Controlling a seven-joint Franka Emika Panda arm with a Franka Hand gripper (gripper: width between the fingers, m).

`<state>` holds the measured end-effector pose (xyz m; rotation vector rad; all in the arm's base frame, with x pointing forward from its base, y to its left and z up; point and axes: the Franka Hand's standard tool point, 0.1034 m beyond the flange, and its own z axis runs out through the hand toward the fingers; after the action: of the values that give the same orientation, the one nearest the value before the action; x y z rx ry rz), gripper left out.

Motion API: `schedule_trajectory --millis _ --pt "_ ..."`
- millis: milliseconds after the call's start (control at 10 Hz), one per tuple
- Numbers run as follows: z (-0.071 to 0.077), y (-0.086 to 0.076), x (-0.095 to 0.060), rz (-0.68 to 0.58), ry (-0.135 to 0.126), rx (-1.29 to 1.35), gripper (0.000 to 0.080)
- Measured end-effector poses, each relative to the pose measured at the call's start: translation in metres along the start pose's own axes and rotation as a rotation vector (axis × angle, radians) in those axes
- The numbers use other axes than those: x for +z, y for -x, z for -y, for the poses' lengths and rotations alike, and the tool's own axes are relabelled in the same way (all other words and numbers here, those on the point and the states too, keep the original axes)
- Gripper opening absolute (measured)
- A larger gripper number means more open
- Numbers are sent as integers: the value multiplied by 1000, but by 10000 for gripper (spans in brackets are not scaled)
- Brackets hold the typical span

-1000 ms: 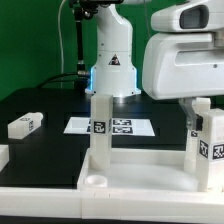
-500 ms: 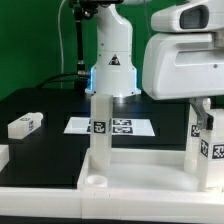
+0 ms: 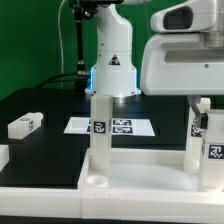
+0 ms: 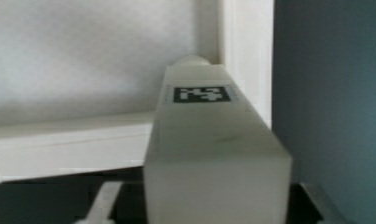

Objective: Assemble desk

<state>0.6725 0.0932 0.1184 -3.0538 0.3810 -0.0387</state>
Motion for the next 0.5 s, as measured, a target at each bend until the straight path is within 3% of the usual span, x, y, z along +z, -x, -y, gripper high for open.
schedule_trajectory --millis 300,500 --pt "-4 -3 1 -27 -12 323 290" --pt "-6 -3 0 12 4 510 290"
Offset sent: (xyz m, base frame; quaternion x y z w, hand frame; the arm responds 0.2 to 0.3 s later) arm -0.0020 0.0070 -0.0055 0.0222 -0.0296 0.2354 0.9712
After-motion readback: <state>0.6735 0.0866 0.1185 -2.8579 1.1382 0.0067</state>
